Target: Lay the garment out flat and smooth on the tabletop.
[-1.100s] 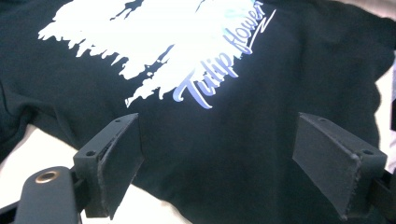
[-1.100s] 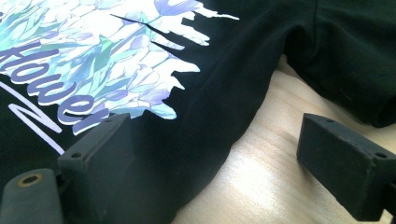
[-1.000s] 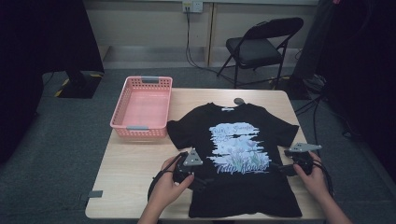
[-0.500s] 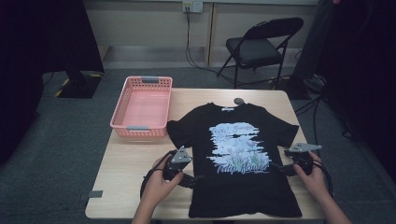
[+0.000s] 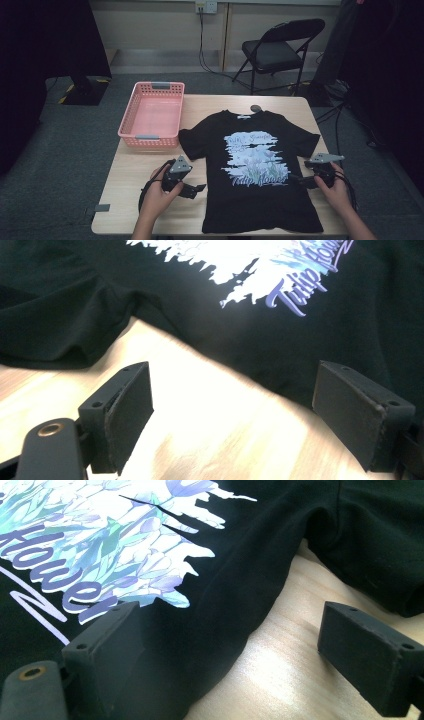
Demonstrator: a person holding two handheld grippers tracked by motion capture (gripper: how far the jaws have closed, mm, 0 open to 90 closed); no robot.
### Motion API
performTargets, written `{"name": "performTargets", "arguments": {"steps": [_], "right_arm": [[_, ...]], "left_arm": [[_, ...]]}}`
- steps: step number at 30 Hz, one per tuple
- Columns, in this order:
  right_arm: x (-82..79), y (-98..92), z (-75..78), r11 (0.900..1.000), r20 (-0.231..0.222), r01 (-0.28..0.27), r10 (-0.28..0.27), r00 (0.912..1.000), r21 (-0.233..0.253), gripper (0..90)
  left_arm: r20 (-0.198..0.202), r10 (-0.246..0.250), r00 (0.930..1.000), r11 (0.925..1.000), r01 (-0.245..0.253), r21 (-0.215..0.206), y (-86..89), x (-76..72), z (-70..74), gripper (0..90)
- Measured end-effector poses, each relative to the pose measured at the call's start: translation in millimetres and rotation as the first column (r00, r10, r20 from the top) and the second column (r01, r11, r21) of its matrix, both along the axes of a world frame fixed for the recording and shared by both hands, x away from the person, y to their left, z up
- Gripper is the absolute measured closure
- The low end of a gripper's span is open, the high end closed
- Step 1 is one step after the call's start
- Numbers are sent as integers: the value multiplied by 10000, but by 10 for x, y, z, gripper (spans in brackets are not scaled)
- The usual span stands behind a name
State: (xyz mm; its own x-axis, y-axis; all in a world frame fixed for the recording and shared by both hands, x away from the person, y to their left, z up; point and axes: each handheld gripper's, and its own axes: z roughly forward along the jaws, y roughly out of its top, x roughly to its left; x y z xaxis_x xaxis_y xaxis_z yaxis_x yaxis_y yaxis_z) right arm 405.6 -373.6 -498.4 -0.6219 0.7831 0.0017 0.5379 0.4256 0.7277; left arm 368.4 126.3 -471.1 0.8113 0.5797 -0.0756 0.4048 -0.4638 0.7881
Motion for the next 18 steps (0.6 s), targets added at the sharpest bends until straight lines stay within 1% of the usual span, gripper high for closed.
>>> {"name": "performTargets", "arguments": {"steps": [6,9,11,13,16,18], "right_arm": [[0,0,0,10000,0,-13,13,10000,0,102],[0,0,0,10000,0,-16,16,10000,-1,102],[-1,1,0,10000,-2,-22,22,10000,2,102],[-1,1,0,10000,-1,-26,26,10000,2,102],[0,0,0,10000,1,-31,31,10000,-1,102],[-1,1,0,10000,3,-41,41,10000,2,102]], "left_arm": [[78,155,9998,9998,-156,136,94,7,-24,160],[33,334,9994,9994,-334,69,147,14,-38,160],[44,469,9989,9988,-469,121,178,23,-47,160],[-27,584,9983,9983,-584,11,217,33,-64,160],[-73,735,9973,9973,-734,97,276,49,-93,160],[-92,850,9963,9964,-849,51,307,57,-116,160]]}}
